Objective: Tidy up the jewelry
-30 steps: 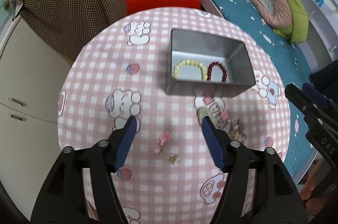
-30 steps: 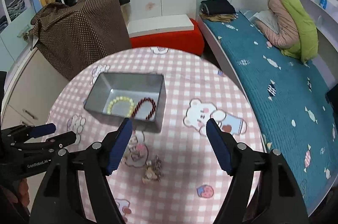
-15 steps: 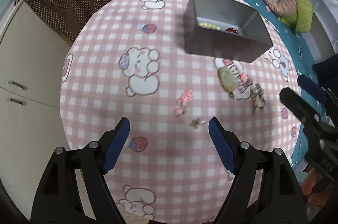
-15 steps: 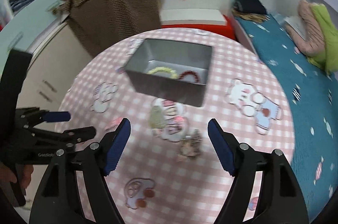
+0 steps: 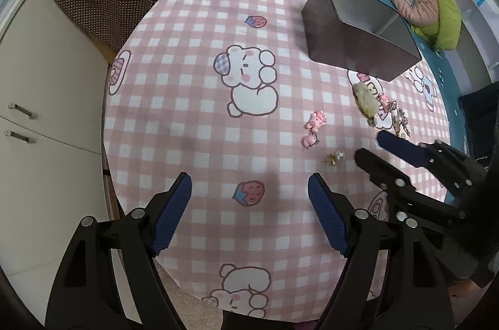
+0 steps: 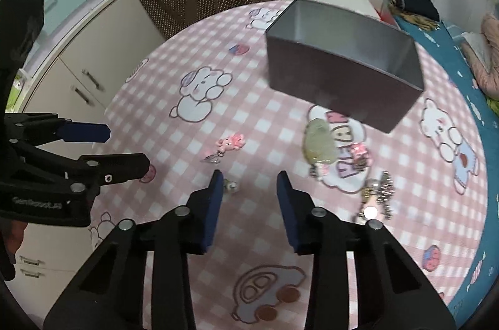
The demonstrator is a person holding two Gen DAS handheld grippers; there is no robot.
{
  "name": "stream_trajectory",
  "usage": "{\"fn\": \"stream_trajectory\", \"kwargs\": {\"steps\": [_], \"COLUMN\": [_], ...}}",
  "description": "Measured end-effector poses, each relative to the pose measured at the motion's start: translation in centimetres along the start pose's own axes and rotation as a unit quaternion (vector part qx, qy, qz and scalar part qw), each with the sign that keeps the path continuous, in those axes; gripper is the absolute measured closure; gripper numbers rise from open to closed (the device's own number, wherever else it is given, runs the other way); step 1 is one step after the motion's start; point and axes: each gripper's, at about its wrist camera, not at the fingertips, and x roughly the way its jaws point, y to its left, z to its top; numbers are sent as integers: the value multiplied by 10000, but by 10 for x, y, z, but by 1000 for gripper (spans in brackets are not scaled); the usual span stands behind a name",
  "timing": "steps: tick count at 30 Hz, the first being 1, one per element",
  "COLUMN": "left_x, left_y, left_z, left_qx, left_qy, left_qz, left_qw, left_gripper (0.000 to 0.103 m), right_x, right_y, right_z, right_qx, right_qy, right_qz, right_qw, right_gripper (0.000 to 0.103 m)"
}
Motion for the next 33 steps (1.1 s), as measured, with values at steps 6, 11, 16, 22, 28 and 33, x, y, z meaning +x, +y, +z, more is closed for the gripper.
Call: {"fn": "stream_trajectory", "kwargs": {"steps": [6,11,16,22,28,33], "left_x": [6,14,18,23,27,29], "left_y": [2,3,3,4,3,4], "left_z": [1,2,4,4,3,2], "left_qx": [6,-5,-5,-23,-15,-58], "left_qy": [47,144,184,261,318,347], "left_qz": [-116,-174,-185,-163,-168,-160], "left_qw": [9999,9997,9997,9995,9994,9993], "left_gripper": [25,25,25,25,25,25], "right_x": [16,23,28,31,36,39], "right_y": [5,10,15,21,32,33], "right_z": [-4,-6,-1,-1,3,2], "right_qx": [-77,-196,-364,-645,-1272,-1353], "right_qy": [172,207,174,110,75,113], "right_qz": [-133,-201,-216,-203,-126,10], "right_qw": [9997,9994,9990,9977,9918,9907], "right_gripper": [82,84,84,84,84,94]}}
